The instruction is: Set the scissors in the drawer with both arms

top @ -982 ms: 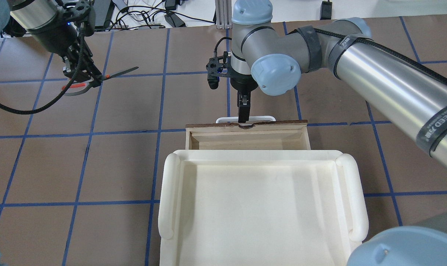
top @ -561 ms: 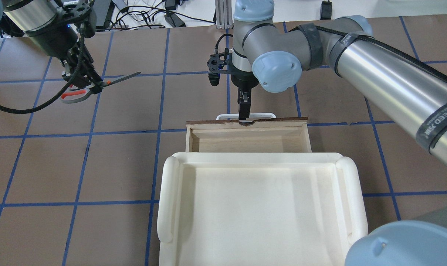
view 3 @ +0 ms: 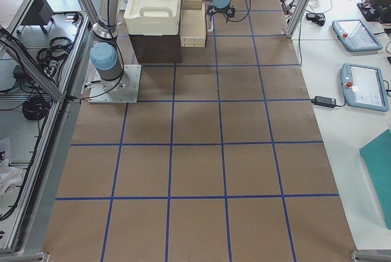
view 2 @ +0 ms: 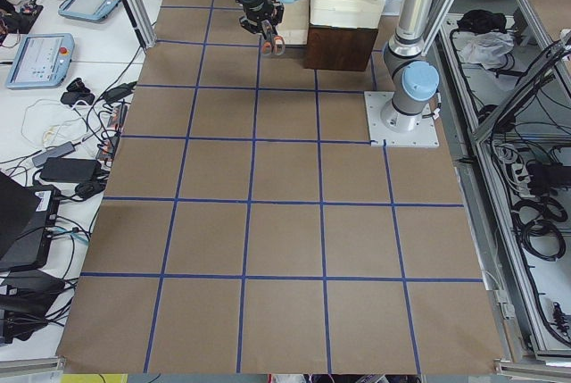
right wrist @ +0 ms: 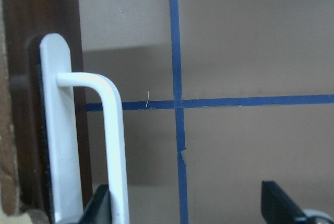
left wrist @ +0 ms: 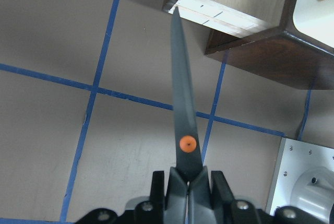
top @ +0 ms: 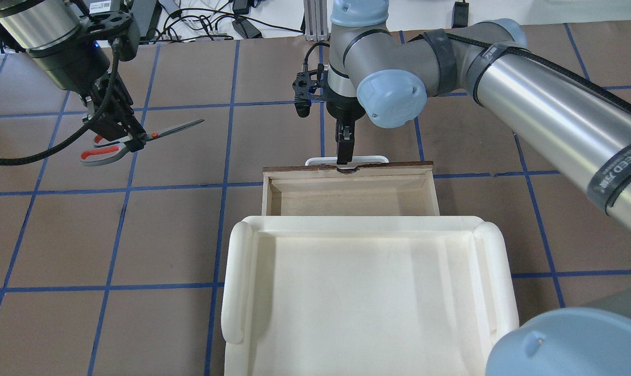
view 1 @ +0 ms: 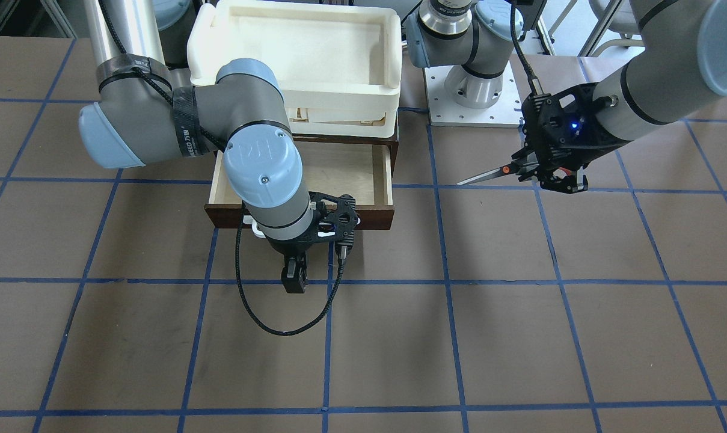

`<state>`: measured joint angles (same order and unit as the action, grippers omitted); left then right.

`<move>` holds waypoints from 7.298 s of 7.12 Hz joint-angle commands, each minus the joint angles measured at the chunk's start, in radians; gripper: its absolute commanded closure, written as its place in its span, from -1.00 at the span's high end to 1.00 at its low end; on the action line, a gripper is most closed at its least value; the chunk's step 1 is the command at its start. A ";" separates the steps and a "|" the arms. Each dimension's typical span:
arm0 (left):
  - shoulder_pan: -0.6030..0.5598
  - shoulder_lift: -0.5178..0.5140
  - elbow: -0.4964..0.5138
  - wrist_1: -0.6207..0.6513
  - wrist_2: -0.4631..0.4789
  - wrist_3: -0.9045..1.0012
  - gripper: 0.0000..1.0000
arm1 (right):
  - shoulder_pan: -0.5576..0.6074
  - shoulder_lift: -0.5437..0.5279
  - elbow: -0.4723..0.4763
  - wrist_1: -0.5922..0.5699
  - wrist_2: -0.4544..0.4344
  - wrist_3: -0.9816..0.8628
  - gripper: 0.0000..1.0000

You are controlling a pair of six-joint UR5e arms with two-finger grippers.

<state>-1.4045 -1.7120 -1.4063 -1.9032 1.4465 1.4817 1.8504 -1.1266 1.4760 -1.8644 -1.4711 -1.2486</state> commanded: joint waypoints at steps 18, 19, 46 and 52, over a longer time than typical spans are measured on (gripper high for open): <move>-0.278 -0.001 0.007 0.018 -0.066 -0.194 -1.00 | -0.218 -0.271 -0.095 0.263 -0.012 0.099 1.00; -0.319 -0.015 0.007 0.041 -0.099 -0.227 -1.00 | -0.226 -0.283 -0.095 0.264 -0.017 0.127 1.00; -0.616 -0.198 -0.048 0.250 -0.170 -0.477 1.00 | -0.304 -0.312 -0.083 0.287 -0.087 0.768 1.00; -0.392 -0.082 0.026 0.239 -0.149 -0.529 1.00 | -0.303 -0.323 -0.083 0.289 -0.112 1.045 1.00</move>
<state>-1.8645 -1.8253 -1.3832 -1.6649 1.2896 0.9654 1.5478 -1.4485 1.3929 -1.5784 -1.5867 -0.2884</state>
